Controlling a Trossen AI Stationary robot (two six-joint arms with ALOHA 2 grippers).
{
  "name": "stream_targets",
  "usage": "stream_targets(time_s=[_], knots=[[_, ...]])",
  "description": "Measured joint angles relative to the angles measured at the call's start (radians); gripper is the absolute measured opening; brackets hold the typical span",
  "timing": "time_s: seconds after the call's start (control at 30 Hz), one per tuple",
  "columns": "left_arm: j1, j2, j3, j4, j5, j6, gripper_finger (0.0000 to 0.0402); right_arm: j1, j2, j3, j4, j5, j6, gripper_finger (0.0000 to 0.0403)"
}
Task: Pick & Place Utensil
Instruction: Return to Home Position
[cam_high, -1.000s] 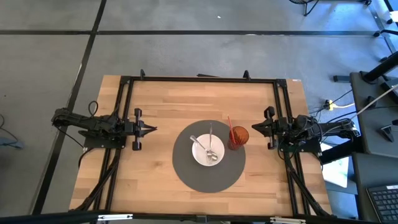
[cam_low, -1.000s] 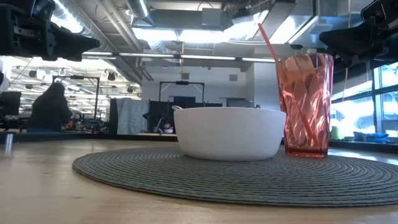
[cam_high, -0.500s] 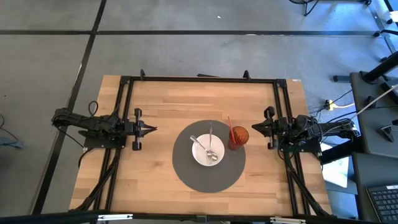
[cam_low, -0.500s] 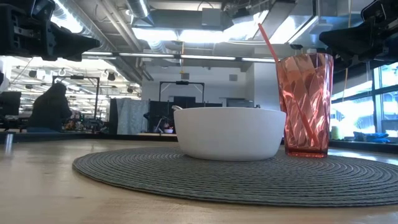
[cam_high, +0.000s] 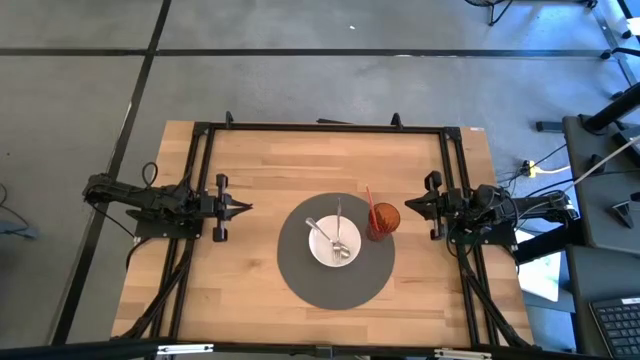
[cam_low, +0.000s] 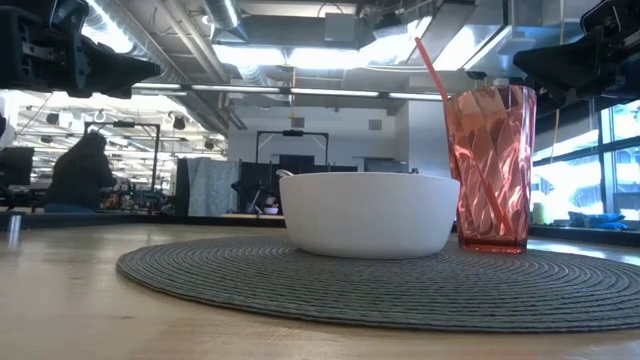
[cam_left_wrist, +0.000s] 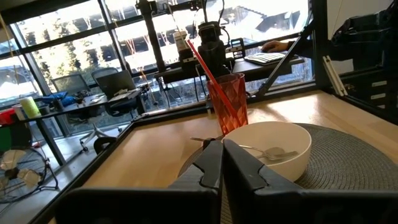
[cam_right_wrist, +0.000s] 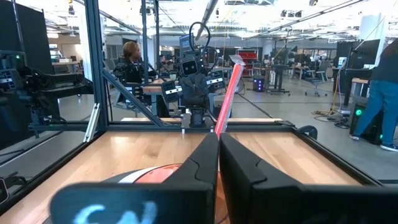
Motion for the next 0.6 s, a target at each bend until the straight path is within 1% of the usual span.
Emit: stream_targets(time_s=[0.6], knots=[[0.000,0.000,0.000,0.000,0.000,0.000,0.0005,0.000,0.000,0.000,0.000,0.000,0.003,0.0017]])
